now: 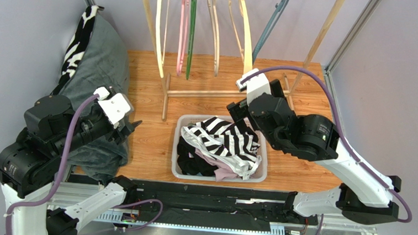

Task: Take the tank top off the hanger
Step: Reset both arms

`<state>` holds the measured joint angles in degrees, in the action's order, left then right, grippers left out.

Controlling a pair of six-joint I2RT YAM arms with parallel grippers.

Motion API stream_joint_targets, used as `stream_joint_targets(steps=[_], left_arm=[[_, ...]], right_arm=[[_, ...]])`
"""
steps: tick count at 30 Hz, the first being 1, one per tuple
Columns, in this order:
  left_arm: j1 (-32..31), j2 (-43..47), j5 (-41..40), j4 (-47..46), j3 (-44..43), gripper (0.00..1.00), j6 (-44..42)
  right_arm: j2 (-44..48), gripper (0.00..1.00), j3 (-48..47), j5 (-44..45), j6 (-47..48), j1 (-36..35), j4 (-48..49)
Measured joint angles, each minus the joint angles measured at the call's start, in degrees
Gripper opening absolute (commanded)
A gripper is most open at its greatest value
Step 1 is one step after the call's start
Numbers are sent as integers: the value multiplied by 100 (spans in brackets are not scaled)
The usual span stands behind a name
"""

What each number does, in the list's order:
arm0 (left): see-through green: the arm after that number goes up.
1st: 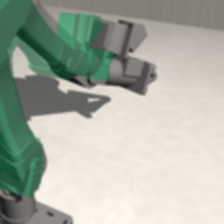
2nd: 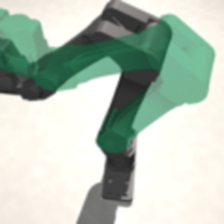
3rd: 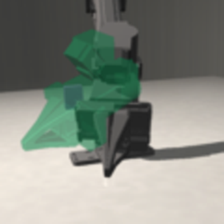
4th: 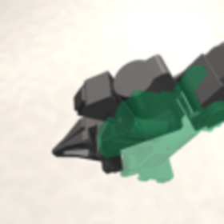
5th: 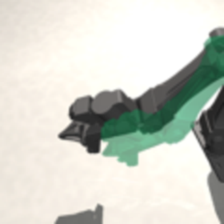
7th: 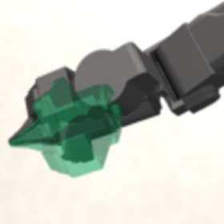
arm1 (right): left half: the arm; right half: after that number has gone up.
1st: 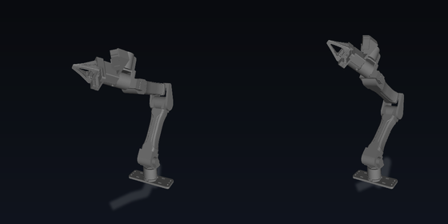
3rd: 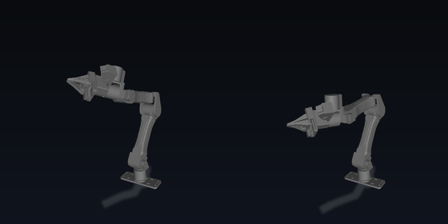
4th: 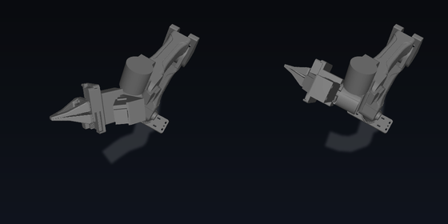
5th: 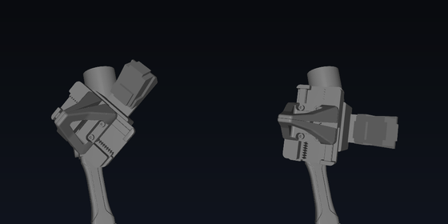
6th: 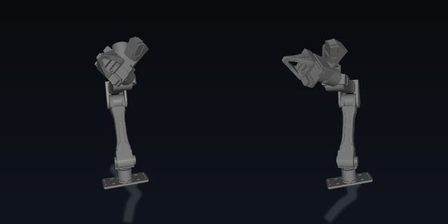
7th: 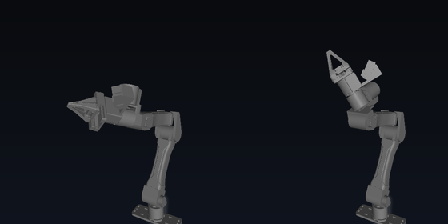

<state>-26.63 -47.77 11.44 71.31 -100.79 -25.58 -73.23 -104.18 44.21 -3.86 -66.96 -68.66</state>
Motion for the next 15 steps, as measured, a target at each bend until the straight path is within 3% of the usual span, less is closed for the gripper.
stream_joint_targets(steps=[7,15], left_arm=[[160,293,-125,-129,822,82,15],[549,260,-243,-728,1853,87,256]], right_arm=[[1493,100,1770,-55,-745,-4,260],[2463,100,2669,350,-1165,-4,533]])
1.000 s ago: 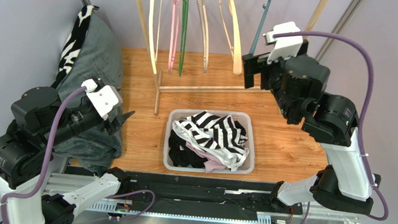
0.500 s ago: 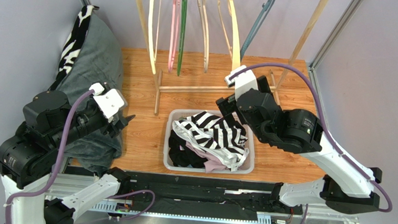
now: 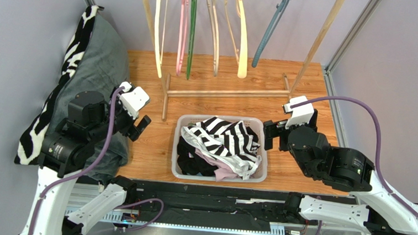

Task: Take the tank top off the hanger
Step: Reset both arms

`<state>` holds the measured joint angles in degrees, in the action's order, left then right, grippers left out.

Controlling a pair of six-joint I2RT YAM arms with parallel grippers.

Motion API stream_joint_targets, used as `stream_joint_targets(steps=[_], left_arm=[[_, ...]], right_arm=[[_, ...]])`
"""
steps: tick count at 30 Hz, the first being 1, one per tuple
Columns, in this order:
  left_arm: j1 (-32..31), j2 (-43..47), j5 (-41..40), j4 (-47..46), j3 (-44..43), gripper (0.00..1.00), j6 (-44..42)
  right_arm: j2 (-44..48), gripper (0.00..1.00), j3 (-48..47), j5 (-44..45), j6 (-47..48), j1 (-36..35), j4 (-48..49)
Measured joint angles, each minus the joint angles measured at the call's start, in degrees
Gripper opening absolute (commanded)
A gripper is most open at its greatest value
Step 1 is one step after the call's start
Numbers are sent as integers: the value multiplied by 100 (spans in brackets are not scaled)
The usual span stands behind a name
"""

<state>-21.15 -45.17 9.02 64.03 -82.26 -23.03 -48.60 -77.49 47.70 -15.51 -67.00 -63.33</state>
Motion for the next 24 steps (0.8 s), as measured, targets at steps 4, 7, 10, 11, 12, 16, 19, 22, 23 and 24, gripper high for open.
stream_joint_targets(steps=[4,7,10,11,12,16,19,22,23,24], left_arm=[[496,35,173,-382,461,88,160],[1117,42,535,-608,728,88,297],[1849,0,977,-820,951,88,400],[2002,-42,1215,-890,1014,88,439],[2341,-70,1307,-920,1036,88,470],[3233,-376,1956,-1147,1104,88,649],[3368,-581,2157,-1303,1189,89,774],[3373,-625,2245,-1331,1316,89,903],[3373,-610,2249,-1333,1342,89,944],[3375,-595,2253,-1351,1364,89,981]], right_arm=[[177,100,463,153,-57,0,251],[203,100,769,221,-81,0,424],[201,100,957,254,-76,0,590],[199,100,1001,260,-76,0,636],[199,100,1023,267,-74,0,678],[286,100,1117,315,-46,0,894],[372,100,1182,343,-11,0,970],[420,100,1270,387,2,28,1023],[428,100,1309,382,9,68,1040],[431,100,1344,376,11,142,1051]])
